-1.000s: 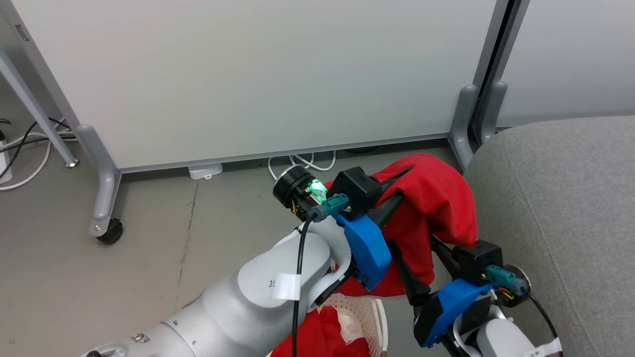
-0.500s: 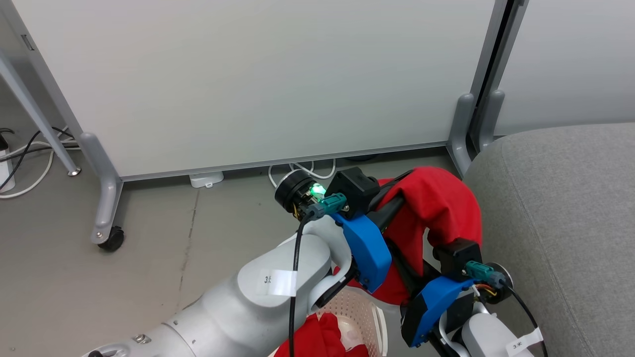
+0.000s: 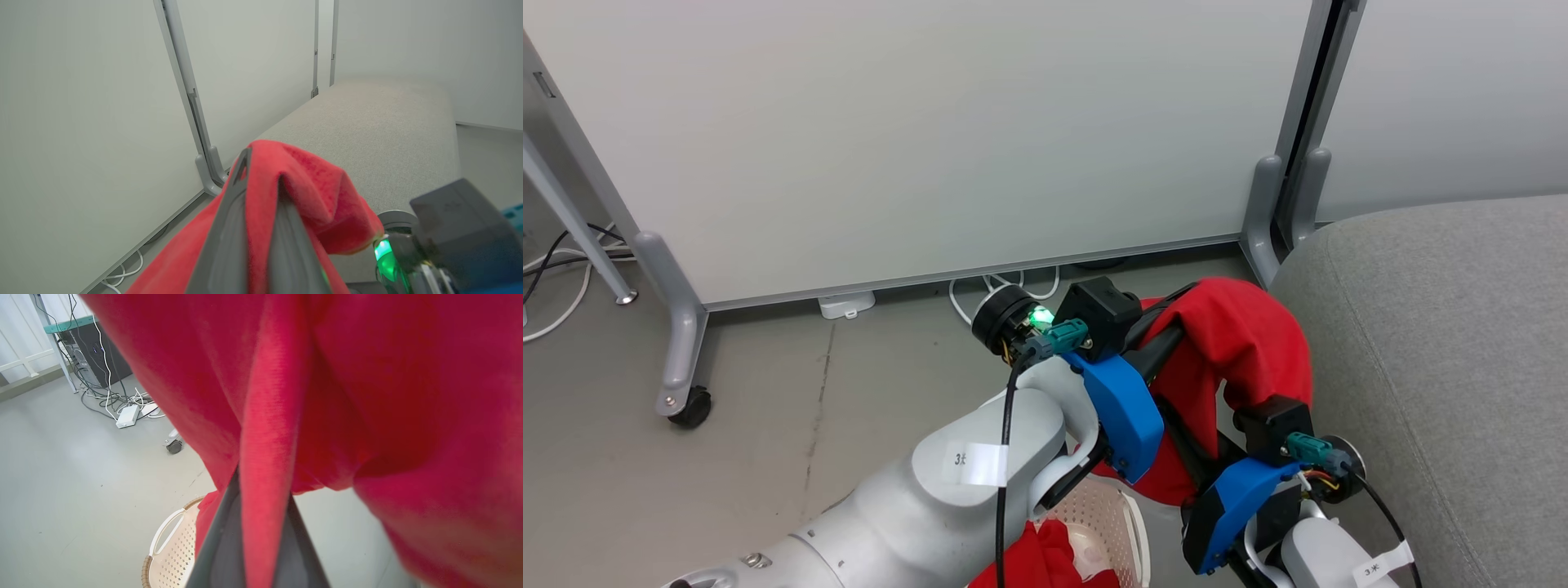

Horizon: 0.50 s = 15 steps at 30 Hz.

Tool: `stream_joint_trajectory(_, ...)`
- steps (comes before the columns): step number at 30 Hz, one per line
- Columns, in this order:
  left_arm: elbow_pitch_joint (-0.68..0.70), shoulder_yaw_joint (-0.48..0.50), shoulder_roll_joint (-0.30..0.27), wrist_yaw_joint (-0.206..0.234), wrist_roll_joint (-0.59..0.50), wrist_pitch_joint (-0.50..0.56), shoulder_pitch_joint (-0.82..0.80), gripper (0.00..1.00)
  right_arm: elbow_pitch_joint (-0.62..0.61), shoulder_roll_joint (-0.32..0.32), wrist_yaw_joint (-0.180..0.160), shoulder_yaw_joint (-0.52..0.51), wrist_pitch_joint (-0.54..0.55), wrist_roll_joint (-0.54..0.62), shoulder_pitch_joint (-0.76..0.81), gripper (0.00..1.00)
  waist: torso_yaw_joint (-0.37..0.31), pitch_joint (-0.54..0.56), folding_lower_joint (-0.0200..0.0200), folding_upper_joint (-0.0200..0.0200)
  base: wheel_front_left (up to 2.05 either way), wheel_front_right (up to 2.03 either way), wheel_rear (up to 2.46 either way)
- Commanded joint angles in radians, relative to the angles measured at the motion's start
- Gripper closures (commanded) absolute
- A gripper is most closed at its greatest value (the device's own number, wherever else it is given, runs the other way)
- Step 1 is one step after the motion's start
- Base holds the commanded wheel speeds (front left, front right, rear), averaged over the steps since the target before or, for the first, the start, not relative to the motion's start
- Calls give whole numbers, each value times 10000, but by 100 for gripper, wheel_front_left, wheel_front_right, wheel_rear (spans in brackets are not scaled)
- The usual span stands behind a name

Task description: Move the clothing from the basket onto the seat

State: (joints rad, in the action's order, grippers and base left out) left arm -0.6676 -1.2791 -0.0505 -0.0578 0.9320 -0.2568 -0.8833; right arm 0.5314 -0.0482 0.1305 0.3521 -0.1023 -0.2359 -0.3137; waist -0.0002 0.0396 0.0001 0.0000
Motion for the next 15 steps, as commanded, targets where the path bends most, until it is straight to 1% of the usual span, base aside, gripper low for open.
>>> stream_joint_trajectory(1, -18, -31, 3, 1, 18, -34, 97, 100, 39, -40, 5, -4, -10, -12, -79, 100, -23, -8, -1, 0, 0, 0, 0)
stream_joint_trajectory(5, -38, -38, 1, 42, 78, -39, 95, 100, -8, -40, 5, -46, 16, 29, -75, 100, -62, -28, -1, 0, 0, 0, 0)
stream_joint_trajectory(6, -42, -38, 1, 50, 89, -43, 94, 98, -20, -40, 5, -56, 17, 35, -72, 100, -67, -36, -1, 0, 0, 0, 0)
stream_joint_trajectory(8, -44, -39, 1, 54, 75, -49, 90, 51, -20, -40, 5, -78, 20, 64, -70, 100, -72, -47, -1, 0, 0, 0, 0)
stream_joint_trajectory(9, -38, -41, 1, 64, 73, -53, 90, 8, -24, -40, 5, -84, 14, 75, -70, 100, -73, -53, -1, 0, 0, 0, 0)
stream_joint_trajectory(10, -33, -40, 1, 79, 79, -58, 94, 0, -28, -40, 5, -92, 20, 88, -71, 100, -75, -59, -1, 0, 0, 0, 0)
stream_joint_trajectory(15, -52, -35, 1, 158, 165, -78, 204, 0, -74, -40, 5, -102, 26, 123, -106, 100, -74, -84, -1, 0, 0, 0, 0)
